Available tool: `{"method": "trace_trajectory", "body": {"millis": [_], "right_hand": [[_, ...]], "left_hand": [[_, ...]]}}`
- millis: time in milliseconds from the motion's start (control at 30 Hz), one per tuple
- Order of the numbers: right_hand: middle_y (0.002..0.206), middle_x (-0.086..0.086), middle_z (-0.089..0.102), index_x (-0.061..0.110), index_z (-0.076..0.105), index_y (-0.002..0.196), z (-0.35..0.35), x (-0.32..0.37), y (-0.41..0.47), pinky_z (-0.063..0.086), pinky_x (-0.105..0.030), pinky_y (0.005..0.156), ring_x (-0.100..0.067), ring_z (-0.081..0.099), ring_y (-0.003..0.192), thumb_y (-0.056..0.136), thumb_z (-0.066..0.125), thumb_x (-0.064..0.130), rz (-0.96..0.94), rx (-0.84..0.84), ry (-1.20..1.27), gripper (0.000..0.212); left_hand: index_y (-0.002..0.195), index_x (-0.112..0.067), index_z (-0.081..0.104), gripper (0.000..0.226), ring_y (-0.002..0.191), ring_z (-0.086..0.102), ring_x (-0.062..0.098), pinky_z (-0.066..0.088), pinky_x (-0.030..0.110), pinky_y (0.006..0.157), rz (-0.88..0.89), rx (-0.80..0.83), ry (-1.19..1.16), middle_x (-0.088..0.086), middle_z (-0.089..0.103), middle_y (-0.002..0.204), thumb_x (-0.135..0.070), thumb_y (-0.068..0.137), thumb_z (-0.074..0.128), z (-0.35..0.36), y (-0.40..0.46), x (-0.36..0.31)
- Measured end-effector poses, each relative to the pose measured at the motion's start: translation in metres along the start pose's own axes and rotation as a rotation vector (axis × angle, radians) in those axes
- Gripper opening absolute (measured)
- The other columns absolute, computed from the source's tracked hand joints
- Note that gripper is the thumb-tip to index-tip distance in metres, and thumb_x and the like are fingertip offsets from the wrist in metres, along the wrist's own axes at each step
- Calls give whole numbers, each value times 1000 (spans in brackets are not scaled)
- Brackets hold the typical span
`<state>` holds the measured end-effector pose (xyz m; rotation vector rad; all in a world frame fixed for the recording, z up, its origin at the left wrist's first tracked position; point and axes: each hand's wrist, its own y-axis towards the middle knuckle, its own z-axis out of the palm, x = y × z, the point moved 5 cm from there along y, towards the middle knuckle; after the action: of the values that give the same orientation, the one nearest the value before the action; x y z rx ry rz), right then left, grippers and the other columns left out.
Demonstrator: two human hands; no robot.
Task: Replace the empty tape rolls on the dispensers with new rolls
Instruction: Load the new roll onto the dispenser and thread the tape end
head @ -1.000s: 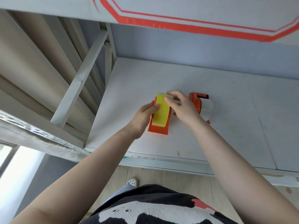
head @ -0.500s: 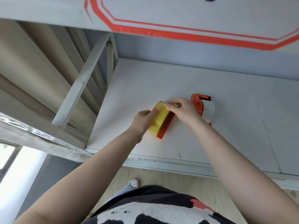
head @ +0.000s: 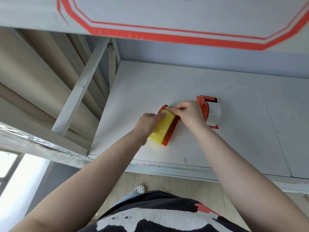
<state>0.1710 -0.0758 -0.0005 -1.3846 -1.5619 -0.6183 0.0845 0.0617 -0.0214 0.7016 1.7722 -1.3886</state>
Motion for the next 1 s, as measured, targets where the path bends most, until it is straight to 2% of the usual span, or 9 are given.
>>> {"method": "trace_trajectory", "body": {"millis": [100, 267, 367, 433, 567, 667, 767, 833, 1000], "right_hand": [[61, -9, 62, 13, 64, 57, 4, -12, -2, 57, -53, 70, -29, 65, 66, 65, 79, 47, 101, 6, -18, 38], [66, -14, 62, 2, 63, 69, 6, -14, -8, 59, -49, 69, -39, 69, 73, 80, 70, 34, 150, 16, -98, 34], [59, -16, 49, 7, 54, 61, 5, -21, -13, 40, -37, 54, -30, 50, 55, 84, 65, 31, 136, 12, -126, 35], [60, -15, 46, 8, 55, 65, 5, -27, -18, 31, -32, 58, -24, 44, 56, 86, 60, 25, 136, 2, -141, 28], [55, -13, 54, 6, 54, 59, 5, -30, -21, 45, -36, 60, -24, 51, 52, 86, 56, 11, 177, -25, -72, 28], [56, -7, 55, 8, 53, 62, -1, -36, -22, 51, -38, 63, -21, 54, 51, 87, 53, 8, 218, -77, 10, 25], [53, -3, 46, 12, 43, 57, -6, -34, -19, 37, -28, 52, -21, 46, 50, 90, 54, 14, 143, -111, -99, 34], [51, 2, 37, 15, 36, 56, -6, -27, -17, 25, -26, 48, -15, 36, 46, 93, 52, 20, 66, -113, -255, 41], [72, 0, 57, 6, 60, 85, -4, -10, -6, 34, -27, 56, -20, 54, 68, 95, 51, 24, -41, -81, -424, 23]], "left_hand": [[86, -15, 61, 56, 75, 48, 21, 36, 35, 69, 28, -38, 23, 8, 53, 83, -65, 61, 63, -2, -3, 5], [84, -19, 57, 55, 75, 46, 21, 36, 36, 68, 28, -81, 39, 6, 52, 84, -69, 59, 61, -4, -8, 7], [84, -14, 59, 51, 76, 49, 23, 38, 37, 67, 17, -83, 21, 10, 54, 84, -60, 63, 61, -4, -9, 7], [83, -11, 61, 47, 77, 53, 28, 41, 38, 68, 6, -65, 21, 11, 59, 86, -55, 68, 62, -4, -9, 8], [81, -14, 62, 28, 80, 55, 28, 44, 35, 69, -7, -44, -12, 9, 62, 89, -41, 80, 66, -8, -10, 8], [92, -13, 66, 42, 84, 59, 29, 48, 39, 76, -15, 9, -13, 14, 66, 97, -47, 68, 65, -10, -15, 7], [100, -11, 68, 48, 89, 60, 29, 49, 43, 86, 22, 97, 30, 17, 68, 106, -49, 71, 61, -12, -19, 7], [93, -17, 68, 33, 90, 61, 27, 49, 44, 91, 50, 121, 60, 13, 68, 102, -48, 80, 61, -13, -21, 6], [82, -21, 64, 33, 84, 60, 31, 50, 41, 83, 157, 84, 107, 18, 66, 93, -49, 93, 50, -11, -26, 3]]}}
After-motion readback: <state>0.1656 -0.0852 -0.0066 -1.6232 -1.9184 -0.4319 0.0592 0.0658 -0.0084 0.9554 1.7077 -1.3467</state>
